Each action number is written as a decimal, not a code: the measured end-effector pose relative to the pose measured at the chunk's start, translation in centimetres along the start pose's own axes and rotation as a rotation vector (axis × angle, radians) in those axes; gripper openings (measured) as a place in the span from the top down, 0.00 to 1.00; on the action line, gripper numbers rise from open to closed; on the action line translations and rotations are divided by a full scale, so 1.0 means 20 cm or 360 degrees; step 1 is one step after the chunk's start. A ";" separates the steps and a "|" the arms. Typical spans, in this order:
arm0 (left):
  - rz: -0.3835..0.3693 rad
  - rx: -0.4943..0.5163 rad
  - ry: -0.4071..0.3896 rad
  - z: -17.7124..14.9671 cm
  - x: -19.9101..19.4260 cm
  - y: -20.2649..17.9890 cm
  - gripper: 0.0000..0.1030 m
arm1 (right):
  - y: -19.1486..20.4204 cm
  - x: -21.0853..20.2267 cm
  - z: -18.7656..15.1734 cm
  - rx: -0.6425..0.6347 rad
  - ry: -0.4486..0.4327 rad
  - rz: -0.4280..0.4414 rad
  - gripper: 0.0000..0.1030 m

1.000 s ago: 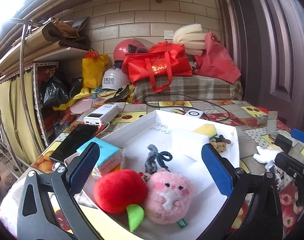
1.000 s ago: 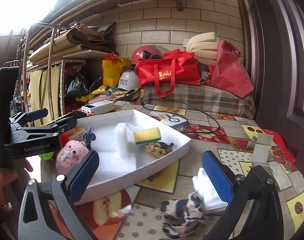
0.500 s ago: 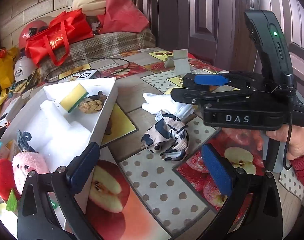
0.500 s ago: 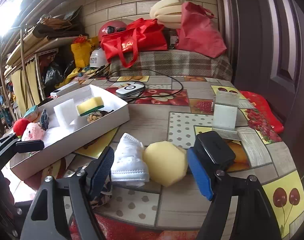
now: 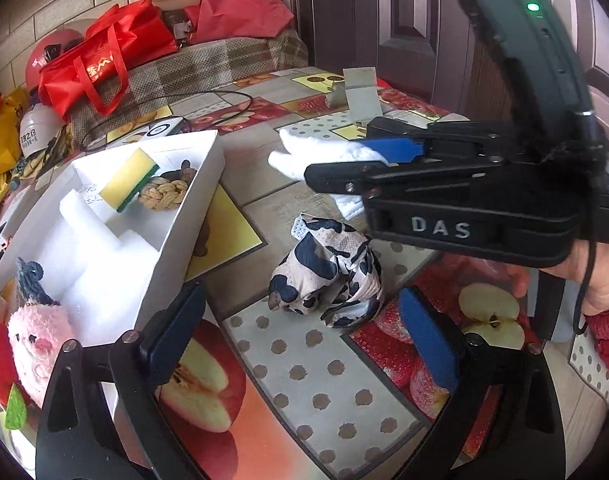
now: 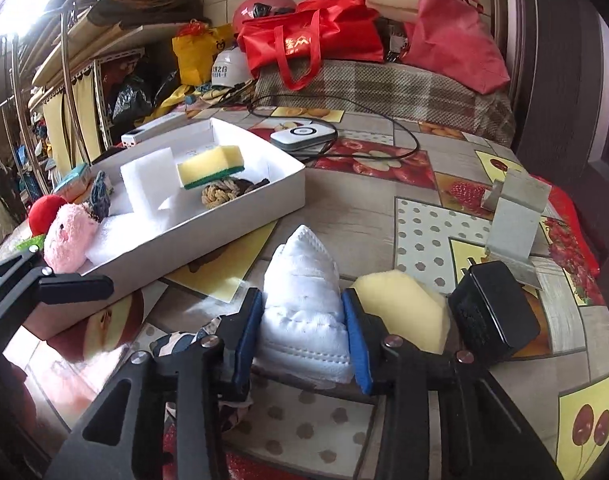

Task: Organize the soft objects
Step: 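Grasp the white face mask with the right gripper while the left gripper grasps the camouflage pouch, then carry the face mask and camouflage pouch with both grippers over the tray, then open both grippers to drop the face mask and camouflage pouch into the tray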

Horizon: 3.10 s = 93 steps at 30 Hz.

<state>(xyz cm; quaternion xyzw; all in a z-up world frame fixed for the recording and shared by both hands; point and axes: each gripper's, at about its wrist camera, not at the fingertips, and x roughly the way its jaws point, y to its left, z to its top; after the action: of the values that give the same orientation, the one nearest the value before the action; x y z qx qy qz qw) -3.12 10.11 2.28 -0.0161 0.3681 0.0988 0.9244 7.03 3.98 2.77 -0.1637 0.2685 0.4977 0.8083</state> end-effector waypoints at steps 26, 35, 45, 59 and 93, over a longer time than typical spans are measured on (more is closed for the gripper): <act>0.0119 -0.0058 -0.0670 -0.10 -0.39 0.02 0.65 | -0.10 -0.47 -0.19 0.0301 -0.0502 -0.0134 0.61; 0.0245 -0.0210 -0.0678 -0.19 -0.47 0.22 0.65 | 0.08 -0.48 -0.20 0.0107 -0.0504 -0.0096 0.61; 0.0307 -0.0221 -0.0661 -0.22 -0.47 0.28 0.65 | 0.25 -0.37 -0.14 -0.0005 -0.0456 0.0005 0.61; 0.0624 -0.0391 -0.0635 -0.29 -0.49 0.68 0.64 | 0.38 -0.25 -0.05 -0.0050 -0.0429 0.0081 0.61; 0.0675 -0.0590 -0.0405 -0.12 -0.23 1.03 0.64 | 0.67 0.24 0.31 -0.0123 -0.0317 0.0135 0.61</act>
<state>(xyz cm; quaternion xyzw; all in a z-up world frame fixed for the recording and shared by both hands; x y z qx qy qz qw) -12.09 29.26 4.60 -0.0947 0.2202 0.3563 0.9031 -1.48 16.65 4.88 -0.1329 0.1741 0.5553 0.8023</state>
